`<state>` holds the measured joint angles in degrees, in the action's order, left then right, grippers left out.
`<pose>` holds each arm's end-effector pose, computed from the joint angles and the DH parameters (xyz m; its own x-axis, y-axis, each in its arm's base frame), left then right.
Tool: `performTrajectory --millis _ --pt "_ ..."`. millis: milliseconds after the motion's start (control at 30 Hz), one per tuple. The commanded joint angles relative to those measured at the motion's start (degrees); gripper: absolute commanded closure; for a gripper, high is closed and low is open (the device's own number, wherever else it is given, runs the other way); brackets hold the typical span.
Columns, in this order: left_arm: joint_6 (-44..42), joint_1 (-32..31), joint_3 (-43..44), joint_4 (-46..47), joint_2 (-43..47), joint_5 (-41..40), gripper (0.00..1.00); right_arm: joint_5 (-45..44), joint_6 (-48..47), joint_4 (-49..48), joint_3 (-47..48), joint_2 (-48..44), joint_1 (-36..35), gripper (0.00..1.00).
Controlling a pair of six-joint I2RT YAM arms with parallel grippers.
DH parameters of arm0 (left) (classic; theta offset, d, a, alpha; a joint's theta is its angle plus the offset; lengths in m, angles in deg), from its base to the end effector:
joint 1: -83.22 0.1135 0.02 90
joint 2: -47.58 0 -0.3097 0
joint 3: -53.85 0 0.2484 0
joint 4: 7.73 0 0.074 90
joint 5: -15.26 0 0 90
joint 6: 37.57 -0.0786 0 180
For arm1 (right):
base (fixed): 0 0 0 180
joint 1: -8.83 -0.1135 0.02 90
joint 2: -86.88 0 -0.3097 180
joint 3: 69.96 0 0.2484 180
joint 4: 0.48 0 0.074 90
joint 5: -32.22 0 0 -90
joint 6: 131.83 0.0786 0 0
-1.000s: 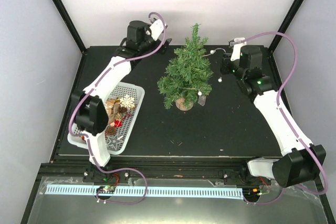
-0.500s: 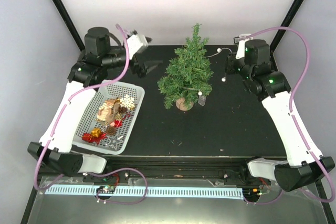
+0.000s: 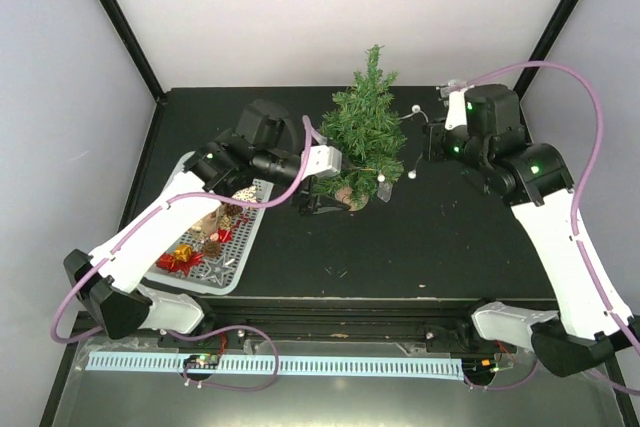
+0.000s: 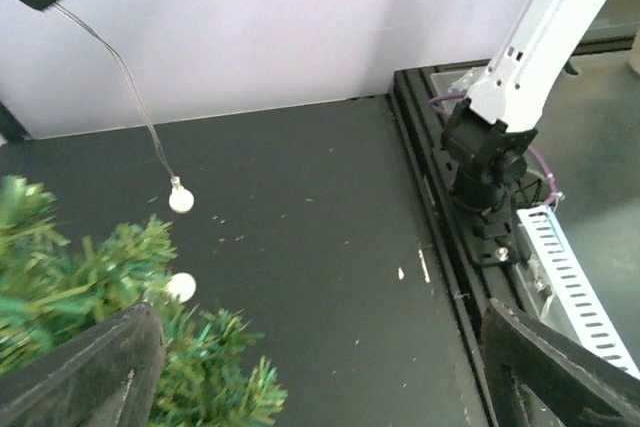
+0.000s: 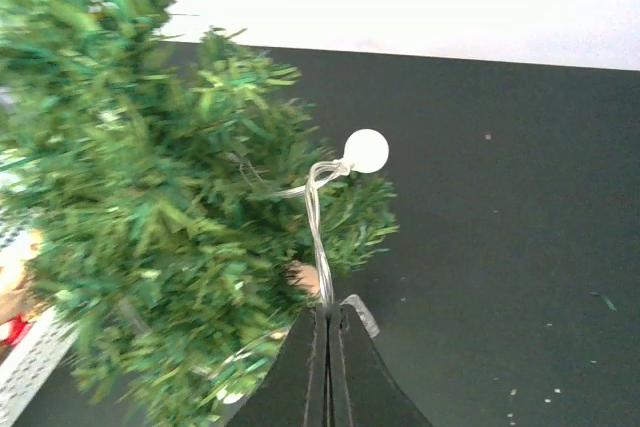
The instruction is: Decorate the small christmas tree
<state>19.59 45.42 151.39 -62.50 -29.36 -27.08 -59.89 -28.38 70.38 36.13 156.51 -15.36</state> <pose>0.1916 -0.2222 0.4313 0.1131 0.3746 -0.9203 0.9935 -0.0545 0.0999 0.2181 0.0948 0.4653 -0.5900 -0.0102 -0.8073 -0.2514 0.9525 0.1717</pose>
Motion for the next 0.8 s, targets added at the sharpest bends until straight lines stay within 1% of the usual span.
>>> performTrajectory --millis 0,100,200,400,567,767 --pt "4.8 -2.9 -2.0 8.3 -1.7 1.3 0.15 8.8 3.4 -0.3 -1.1 -4.7 -0.3 0.99" --pt "7.4 -4.1 -1.9 12.1 -3.7 2.0 0.18 12.4 4.6 -1.6 -2.1 -6.7 -0.3 0.99" --pt "9.7 -5.3 -1.1 15.2 -5.7 2.4 0.19 14.3 5.3 -1.6 -2.3 -7.5 -0.3 0.99" --pt "14.1 -8.2 -0.8 23.3 -8.2 -3.4 0.17 18.2 7.5 -4.1 -3.8 -8.8 -0.3 0.99" --pt "16.6 -10.0 1.0 26.0 -11.6 -5.5 0.15 19.8 8.6 -5.7 -5.1 -9.8 -0.3 0.99" --pt "17.7 -11.2 3.5 27.3 -15.4 -10.2 0.13 20.4 9.3 -7.0 -6.7 -11.0 -0.3 0.99"
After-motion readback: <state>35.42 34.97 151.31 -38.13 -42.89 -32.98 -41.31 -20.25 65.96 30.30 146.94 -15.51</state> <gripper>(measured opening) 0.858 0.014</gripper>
